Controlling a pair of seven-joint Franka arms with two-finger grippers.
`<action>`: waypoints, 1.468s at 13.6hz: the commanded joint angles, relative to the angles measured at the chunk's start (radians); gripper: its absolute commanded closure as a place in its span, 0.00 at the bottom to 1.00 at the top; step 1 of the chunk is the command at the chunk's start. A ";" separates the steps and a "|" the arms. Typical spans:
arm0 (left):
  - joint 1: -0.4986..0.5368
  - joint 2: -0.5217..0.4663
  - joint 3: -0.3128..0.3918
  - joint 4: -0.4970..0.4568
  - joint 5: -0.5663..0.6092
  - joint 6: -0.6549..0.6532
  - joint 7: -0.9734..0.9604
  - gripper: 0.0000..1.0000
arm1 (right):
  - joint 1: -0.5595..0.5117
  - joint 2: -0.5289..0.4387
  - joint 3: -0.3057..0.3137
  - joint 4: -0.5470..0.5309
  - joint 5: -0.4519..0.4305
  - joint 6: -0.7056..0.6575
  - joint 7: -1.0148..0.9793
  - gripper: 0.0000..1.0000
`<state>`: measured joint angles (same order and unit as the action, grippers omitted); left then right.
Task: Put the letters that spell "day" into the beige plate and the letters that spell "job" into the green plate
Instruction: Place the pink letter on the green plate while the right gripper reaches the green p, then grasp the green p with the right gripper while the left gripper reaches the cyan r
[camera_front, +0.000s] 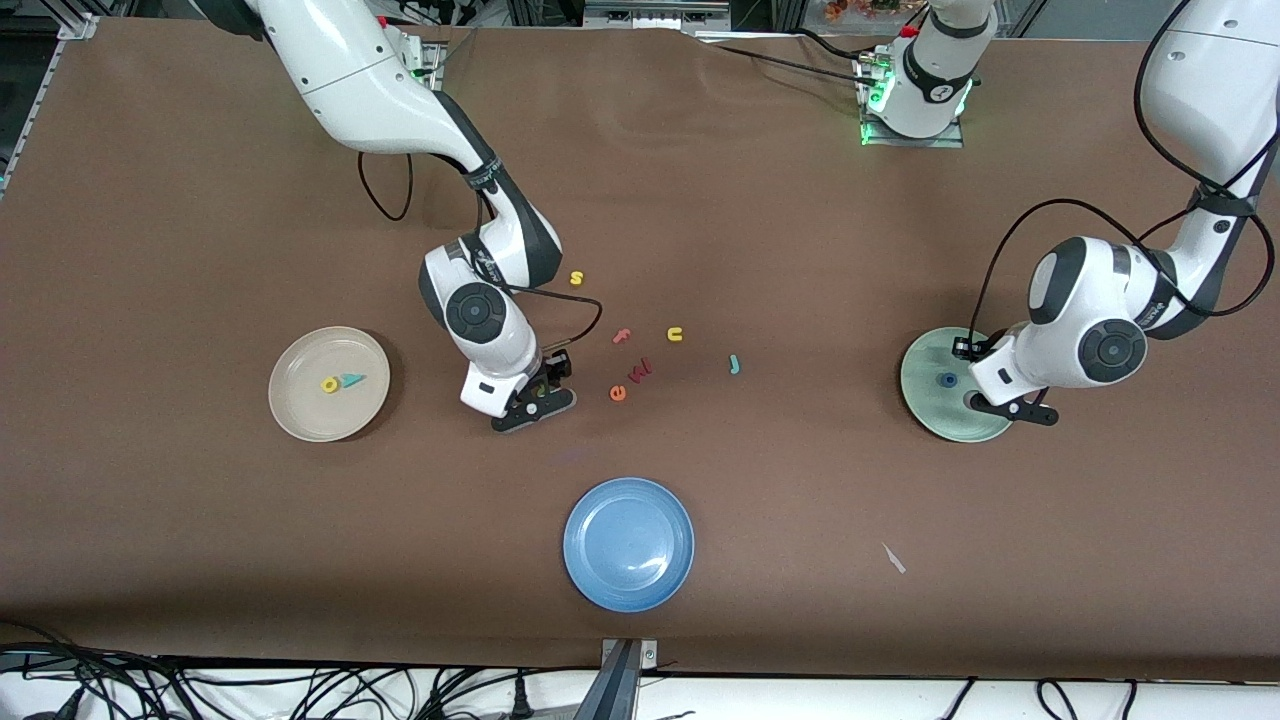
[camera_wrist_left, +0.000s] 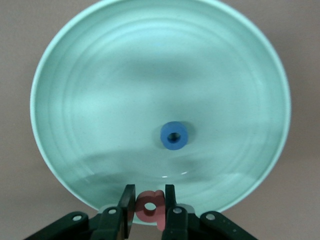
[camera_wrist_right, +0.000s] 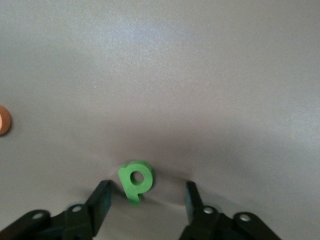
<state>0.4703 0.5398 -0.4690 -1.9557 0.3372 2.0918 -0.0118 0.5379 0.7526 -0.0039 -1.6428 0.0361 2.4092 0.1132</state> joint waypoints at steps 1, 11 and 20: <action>0.016 0.031 -0.011 0.005 0.026 0.027 0.009 0.91 | 0.004 0.019 0.001 0.026 -0.002 0.001 0.002 0.47; 0.007 -0.035 -0.092 0.026 0.022 0.001 -0.011 0.00 | 0.004 0.040 0.013 0.047 -0.001 0.011 0.010 0.51; -0.089 -0.034 -0.292 0.112 0.014 -0.010 -0.259 0.00 | 0.004 0.048 0.015 0.049 0.002 0.038 0.013 0.65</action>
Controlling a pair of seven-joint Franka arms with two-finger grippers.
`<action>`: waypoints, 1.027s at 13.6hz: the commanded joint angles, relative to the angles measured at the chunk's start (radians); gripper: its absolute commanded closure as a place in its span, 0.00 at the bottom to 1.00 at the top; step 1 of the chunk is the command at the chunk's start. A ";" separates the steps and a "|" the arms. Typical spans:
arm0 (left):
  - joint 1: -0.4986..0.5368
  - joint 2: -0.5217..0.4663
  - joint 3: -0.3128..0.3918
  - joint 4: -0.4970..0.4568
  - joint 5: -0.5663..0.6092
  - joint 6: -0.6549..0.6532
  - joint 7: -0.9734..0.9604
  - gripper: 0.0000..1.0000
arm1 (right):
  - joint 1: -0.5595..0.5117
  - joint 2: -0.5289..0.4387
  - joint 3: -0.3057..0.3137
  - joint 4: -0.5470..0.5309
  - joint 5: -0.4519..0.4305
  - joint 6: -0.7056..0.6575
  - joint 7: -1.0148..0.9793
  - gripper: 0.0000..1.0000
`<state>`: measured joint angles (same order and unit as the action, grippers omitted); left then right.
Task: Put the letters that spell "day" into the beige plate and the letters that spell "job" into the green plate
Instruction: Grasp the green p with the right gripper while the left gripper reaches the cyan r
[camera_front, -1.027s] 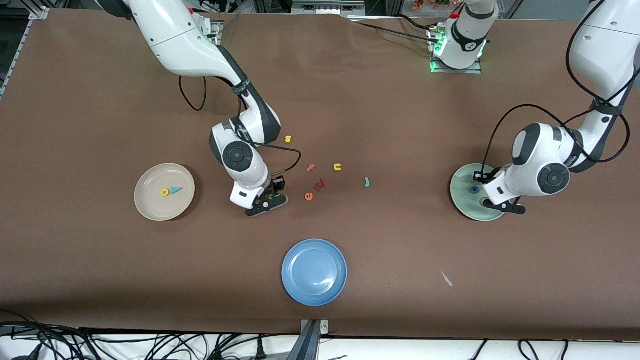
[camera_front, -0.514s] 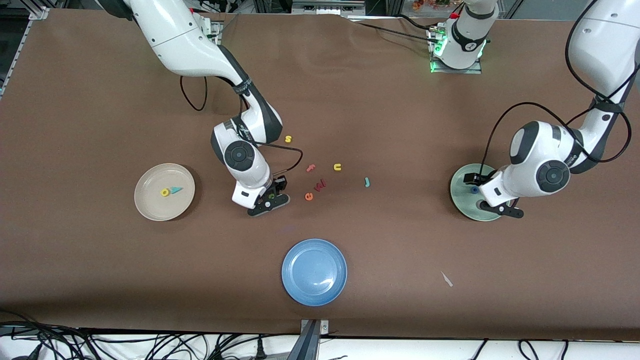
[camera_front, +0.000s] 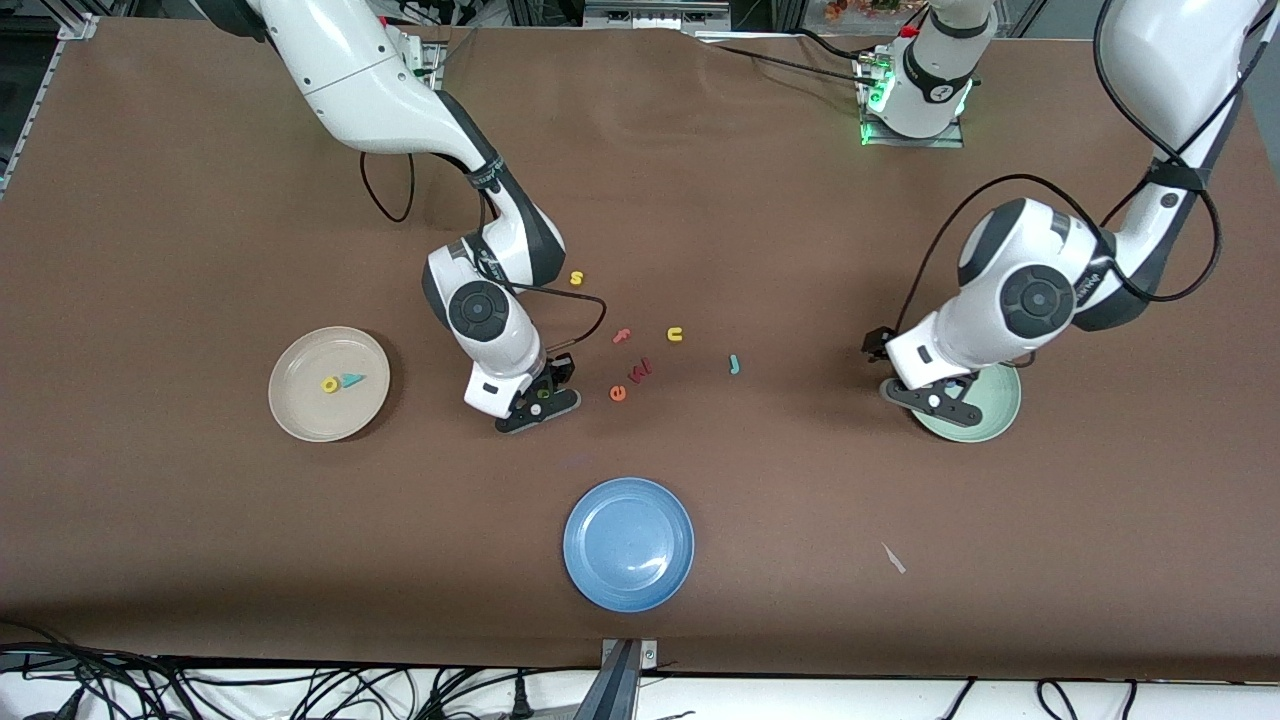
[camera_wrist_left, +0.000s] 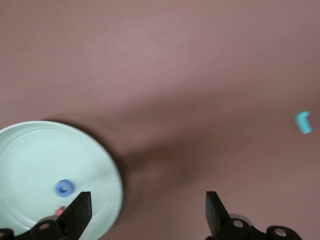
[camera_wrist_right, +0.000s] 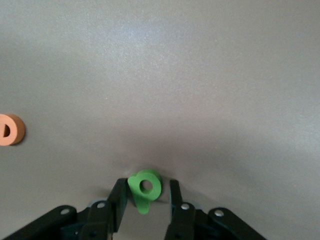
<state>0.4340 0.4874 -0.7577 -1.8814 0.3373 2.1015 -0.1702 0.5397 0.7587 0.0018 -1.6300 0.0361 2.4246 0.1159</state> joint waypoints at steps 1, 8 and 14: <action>-0.096 0.039 -0.003 0.059 0.015 -0.020 -0.192 0.00 | 0.002 0.042 0.009 0.036 0.002 0.022 0.010 0.70; -0.337 0.207 0.033 0.173 0.035 0.063 -0.652 0.00 | -0.001 0.031 0.009 0.039 0.028 0.019 -0.002 0.91; -0.518 0.236 0.179 0.171 0.054 0.138 -0.778 0.01 | -0.004 -0.154 -0.063 -0.112 0.042 -0.044 0.099 0.94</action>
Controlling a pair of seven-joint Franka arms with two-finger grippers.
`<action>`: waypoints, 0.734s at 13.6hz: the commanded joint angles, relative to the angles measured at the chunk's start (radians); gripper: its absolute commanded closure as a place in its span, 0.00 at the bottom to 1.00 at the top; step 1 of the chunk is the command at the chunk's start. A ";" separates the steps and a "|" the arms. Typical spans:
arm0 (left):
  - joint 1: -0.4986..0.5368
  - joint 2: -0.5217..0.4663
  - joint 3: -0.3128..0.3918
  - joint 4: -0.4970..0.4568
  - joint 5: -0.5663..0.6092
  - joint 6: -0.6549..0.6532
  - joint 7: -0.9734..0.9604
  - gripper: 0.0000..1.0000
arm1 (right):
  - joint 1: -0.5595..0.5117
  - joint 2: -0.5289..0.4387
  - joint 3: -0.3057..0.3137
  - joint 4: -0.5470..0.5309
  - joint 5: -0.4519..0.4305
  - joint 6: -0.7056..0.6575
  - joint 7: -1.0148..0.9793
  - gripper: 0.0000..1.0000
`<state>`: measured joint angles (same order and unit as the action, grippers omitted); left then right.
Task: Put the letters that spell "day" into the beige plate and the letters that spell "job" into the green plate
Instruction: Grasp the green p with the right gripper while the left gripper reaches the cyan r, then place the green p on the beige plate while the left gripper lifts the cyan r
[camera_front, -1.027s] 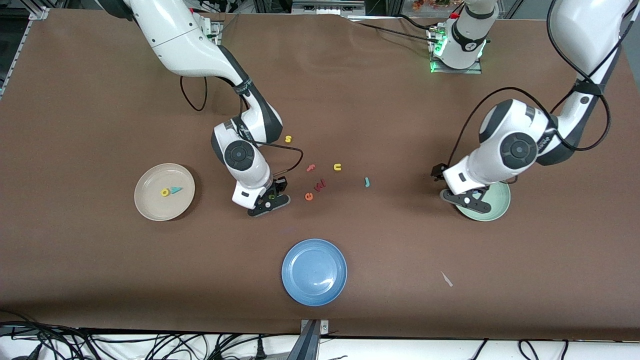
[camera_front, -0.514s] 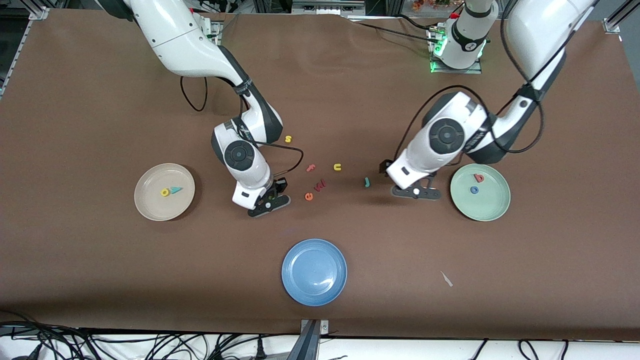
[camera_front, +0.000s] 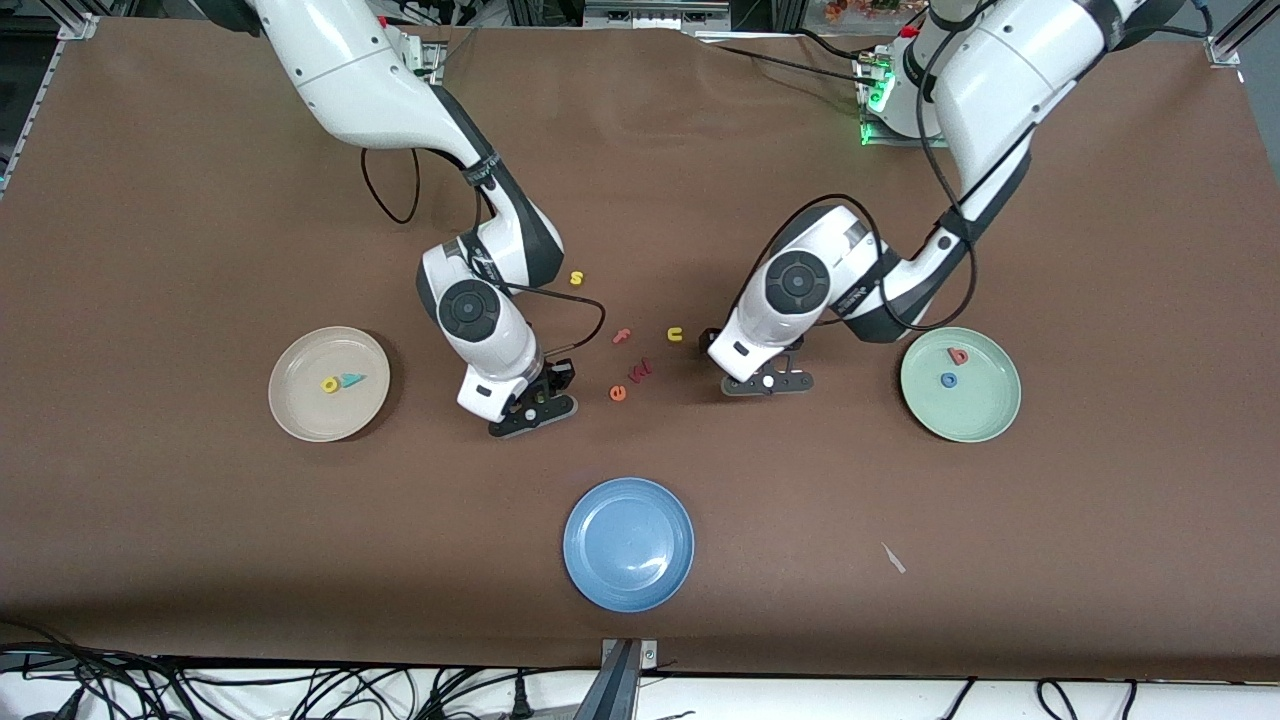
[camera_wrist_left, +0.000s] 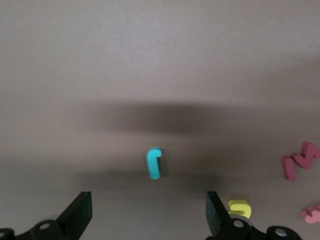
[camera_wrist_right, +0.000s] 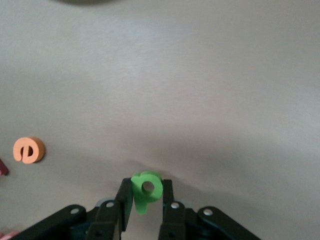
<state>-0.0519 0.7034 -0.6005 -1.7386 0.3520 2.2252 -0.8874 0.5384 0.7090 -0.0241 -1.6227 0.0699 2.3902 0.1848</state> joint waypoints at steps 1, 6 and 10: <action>-0.034 0.030 0.024 0.027 0.039 0.027 -0.083 0.06 | -0.003 -0.140 -0.060 -0.169 0.008 -0.009 0.030 0.94; -0.039 0.042 0.033 0.014 0.042 0.037 -0.087 0.29 | -0.003 -0.287 -0.183 -0.448 0.008 0.114 0.007 0.95; -0.037 0.068 0.042 0.013 0.117 0.040 -0.073 0.45 | -0.003 -0.324 -0.284 -0.539 0.008 0.158 -0.141 1.00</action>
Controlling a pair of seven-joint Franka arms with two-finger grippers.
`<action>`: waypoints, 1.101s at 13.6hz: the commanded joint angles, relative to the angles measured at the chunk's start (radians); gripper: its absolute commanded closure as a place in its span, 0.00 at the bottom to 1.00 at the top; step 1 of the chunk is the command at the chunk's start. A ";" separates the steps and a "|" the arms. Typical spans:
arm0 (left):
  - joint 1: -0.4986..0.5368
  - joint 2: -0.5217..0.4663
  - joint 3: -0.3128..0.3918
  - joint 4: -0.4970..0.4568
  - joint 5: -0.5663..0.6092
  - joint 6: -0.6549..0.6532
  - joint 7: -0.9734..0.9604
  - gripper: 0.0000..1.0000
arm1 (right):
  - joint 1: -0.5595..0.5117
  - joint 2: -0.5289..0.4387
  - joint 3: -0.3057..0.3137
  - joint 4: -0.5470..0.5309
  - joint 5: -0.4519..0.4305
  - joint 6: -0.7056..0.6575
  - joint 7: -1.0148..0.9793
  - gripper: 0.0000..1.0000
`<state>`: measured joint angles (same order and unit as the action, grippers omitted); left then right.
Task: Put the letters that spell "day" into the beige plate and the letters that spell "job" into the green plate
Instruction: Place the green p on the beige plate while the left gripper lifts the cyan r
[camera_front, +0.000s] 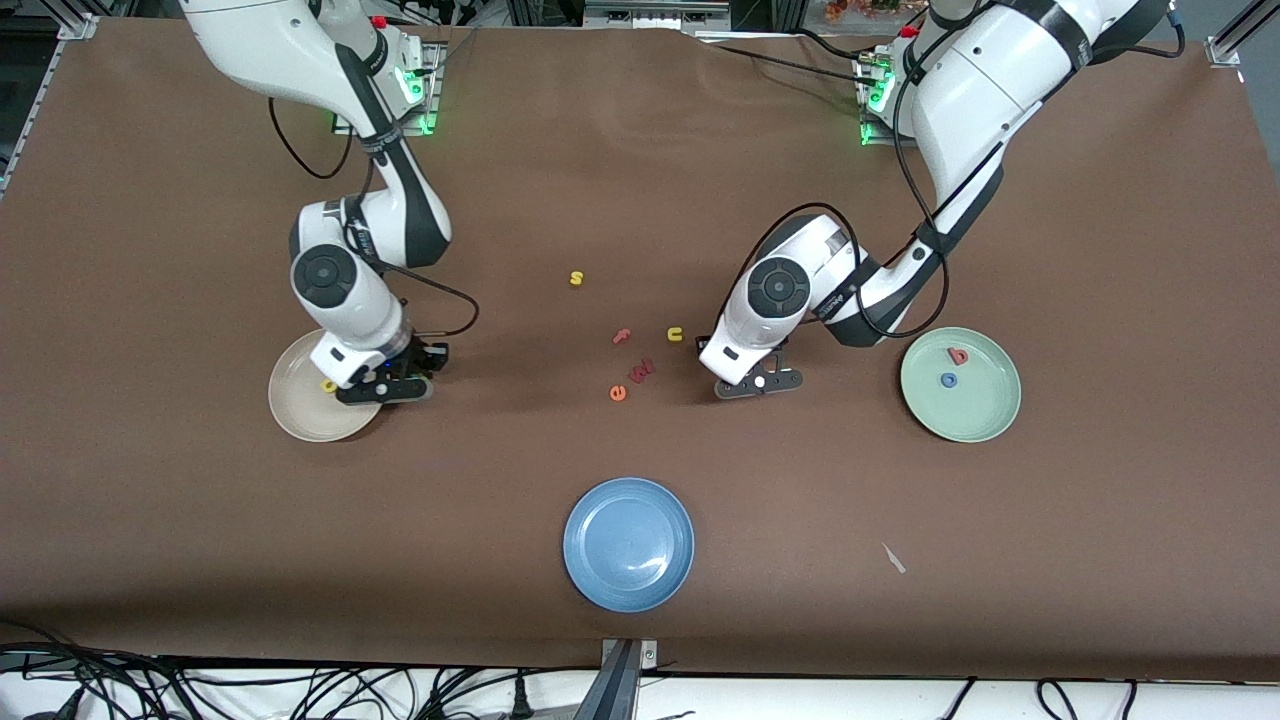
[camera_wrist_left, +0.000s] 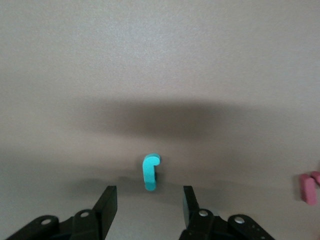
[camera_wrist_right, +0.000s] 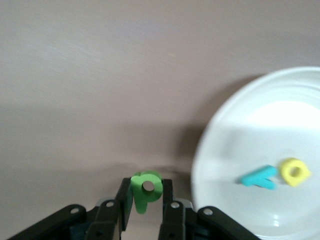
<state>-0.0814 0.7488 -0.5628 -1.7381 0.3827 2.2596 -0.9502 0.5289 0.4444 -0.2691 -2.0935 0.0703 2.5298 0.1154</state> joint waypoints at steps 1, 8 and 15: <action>-0.008 0.033 0.004 0.009 0.140 0.006 -0.010 0.45 | 0.006 -0.064 -0.064 -0.068 0.008 0.015 -0.113 1.00; -0.006 0.046 0.003 0.011 0.157 0.006 -0.018 0.67 | -0.012 -0.050 -0.159 -0.050 0.013 -0.012 -0.273 0.00; -0.003 0.044 0.003 0.012 0.146 0.006 -0.027 1.00 | -0.009 -0.027 -0.153 0.199 0.131 -0.414 -0.208 0.00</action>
<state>-0.0835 0.7851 -0.5672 -1.7329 0.5060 2.2740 -0.9581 0.5220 0.4169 -0.4278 -1.9427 0.1736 2.1983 -0.1219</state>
